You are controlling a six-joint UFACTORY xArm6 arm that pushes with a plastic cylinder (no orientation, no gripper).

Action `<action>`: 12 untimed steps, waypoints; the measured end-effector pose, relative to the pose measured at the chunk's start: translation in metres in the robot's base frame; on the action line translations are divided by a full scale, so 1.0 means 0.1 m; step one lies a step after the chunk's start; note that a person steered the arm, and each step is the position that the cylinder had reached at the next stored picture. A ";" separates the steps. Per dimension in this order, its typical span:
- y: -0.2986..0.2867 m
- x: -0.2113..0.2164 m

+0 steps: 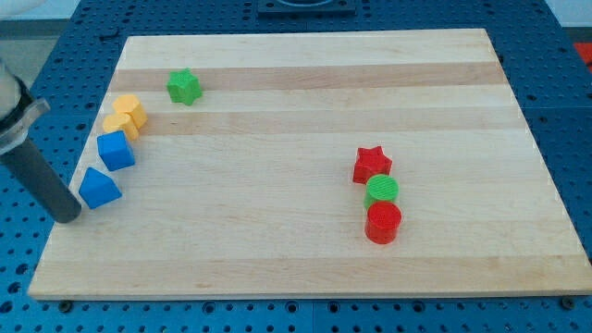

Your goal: Move your arm to the red star

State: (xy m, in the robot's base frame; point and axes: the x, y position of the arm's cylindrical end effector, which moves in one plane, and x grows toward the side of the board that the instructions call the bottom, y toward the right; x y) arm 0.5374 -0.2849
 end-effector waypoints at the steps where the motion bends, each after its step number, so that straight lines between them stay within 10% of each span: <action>1: 0.08 0.07; 8: 0.69 -0.11; 12: 1.81 -0.95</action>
State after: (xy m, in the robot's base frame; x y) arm 0.4423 -0.1041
